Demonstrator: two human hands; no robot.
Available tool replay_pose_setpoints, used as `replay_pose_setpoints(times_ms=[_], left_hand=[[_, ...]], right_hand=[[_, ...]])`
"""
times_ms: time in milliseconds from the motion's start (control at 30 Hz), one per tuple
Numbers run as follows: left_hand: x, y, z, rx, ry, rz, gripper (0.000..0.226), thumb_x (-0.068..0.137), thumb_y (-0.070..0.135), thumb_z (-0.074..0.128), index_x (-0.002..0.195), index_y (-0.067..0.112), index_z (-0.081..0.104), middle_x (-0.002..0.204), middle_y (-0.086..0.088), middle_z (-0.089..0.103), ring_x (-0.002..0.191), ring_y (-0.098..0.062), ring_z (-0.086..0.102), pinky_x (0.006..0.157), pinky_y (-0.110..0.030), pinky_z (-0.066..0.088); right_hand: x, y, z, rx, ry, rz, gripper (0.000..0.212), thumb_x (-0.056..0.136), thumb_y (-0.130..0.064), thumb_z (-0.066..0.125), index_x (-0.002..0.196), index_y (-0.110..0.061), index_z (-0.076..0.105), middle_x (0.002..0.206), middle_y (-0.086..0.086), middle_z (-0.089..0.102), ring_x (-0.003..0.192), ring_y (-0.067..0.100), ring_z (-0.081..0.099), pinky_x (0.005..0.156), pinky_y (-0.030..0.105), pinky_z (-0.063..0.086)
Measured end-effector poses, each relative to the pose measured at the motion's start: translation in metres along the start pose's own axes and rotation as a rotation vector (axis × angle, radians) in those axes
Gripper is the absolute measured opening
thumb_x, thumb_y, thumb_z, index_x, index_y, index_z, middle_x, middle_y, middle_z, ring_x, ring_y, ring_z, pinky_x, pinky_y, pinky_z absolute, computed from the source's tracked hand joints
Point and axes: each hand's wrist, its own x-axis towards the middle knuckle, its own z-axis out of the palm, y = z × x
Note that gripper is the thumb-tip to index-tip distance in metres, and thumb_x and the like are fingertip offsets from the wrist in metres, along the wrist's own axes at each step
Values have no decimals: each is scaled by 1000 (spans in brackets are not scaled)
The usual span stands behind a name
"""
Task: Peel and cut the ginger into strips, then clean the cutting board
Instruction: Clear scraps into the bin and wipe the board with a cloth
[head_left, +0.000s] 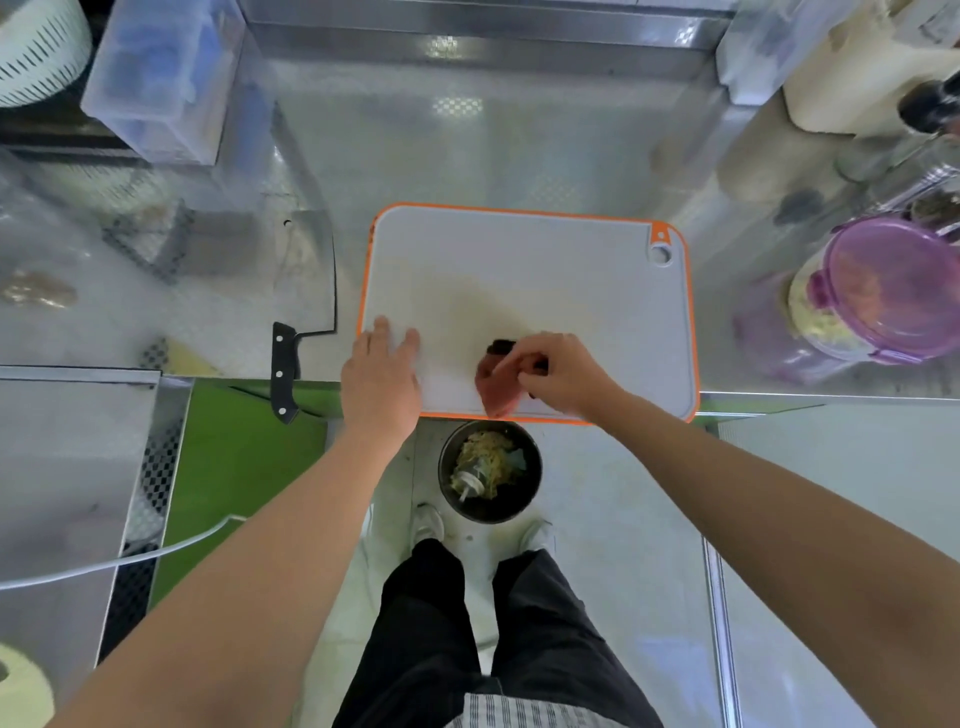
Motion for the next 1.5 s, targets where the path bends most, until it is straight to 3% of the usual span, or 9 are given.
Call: replay_pose_setpoints(times_ms=[100, 300, 433, 533, 667, 833, 1100, 1267, 1500], left_hand=[[-3, 4, 6, -4, -17, -35, 53, 99, 22, 39, 149, 21, 22, 159, -15, 10, 144, -34, 14, 108, -47, 32], [-3, 5, 12, -12, -44, -37, 54, 100, 25, 35, 151, 21, 19, 160, -15, 6, 146, -34, 8, 112, -51, 25], [-16, 18, 7, -165, 201, -189, 46, 93, 20, 49, 137, 11, 42, 144, -21, 33, 129, -39, 31, 101, -47, 35], [-29, 33, 11, -547, 256, -552, 50, 90, 26, 58, 126, -3, 41, 127, -21, 40, 114, -36, 43, 92, -42, 43], [-37, 50, 12, -1467, -199, -1094, 51, 88, 43, 62, 118, 6, 44, 99, -11, 50, 83, -23, 54, 85, -35, 50], [-40, 59, 12, -1903, -234, -964, 29, 96, 20, 58, 121, 7, 51, 131, -13, 55, 118, -27, 57, 104, -40, 45], [-80, 45, 15, -2126, -183, -892, 39, 84, 11, 72, 120, 7, 58, 112, -10, 68, 94, -21, 67, 63, -31, 60], [-112, 45, 15, -2167, -82, -840, 39, 86, 5, 68, 123, 2, 56, 115, -13, 66, 92, -22, 67, 71, -34, 61], [-179, 62, 16, -2189, 100, -779, 37, 87, 3, 67, 122, 3, 57, 115, -11, 66, 99, -22, 66, 74, -33, 60]], right_hand=[[5, 4, 3, -49, 203, 14, 47, 72, 10, 54, 111, -10, 71, 98, 7, 67, 95, 23, 56, 88, 26, 41], [-40, 5, 7, 36, -60, 44, 35, 71, 5, 54, 89, -14, 77, 67, -14, 58, 62, 8, 50, 63, 21, 42], [-38, 19, -3, 5, 254, 111, 37, 75, 5, 56, 105, -11, 72, 84, -10, 55, 87, 18, 52, 81, 29, 43], [-48, 21, 6, 63, 192, 177, 27, 74, 0, 59, 92, -14, 74, 83, -10, 59, 83, 16, 56, 76, 28, 46], [-69, 23, 11, 198, 214, 279, 27, 75, 1, 55, 86, -16, 73, 71, -13, 60, 66, 12, 56, 65, 28, 50], [-81, 15, 15, 257, 240, 333, 32, 78, -1, 54, 94, -21, 72, 76, -8, 61, 73, 20, 62, 68, 31, 55], [-108, -4, 29, 399, 449, 399, 26, 78, -1, 49, 79, -18, 68, 73, 5, 60, 61, 20, 56, 62, 44, 57], [-131, -16, 39, 382, 494, 352, 30, 74, -5, 50, 64, -31, 61, 69, 4, 60, 57, 21, 55, 59, 44, 56], [-177, -18, 45, 318, 418, 277, 16, 74, -12, 51, 75, -21, 65, 74, 4, 61, 69, 28, 60, 66, 48, 57]])
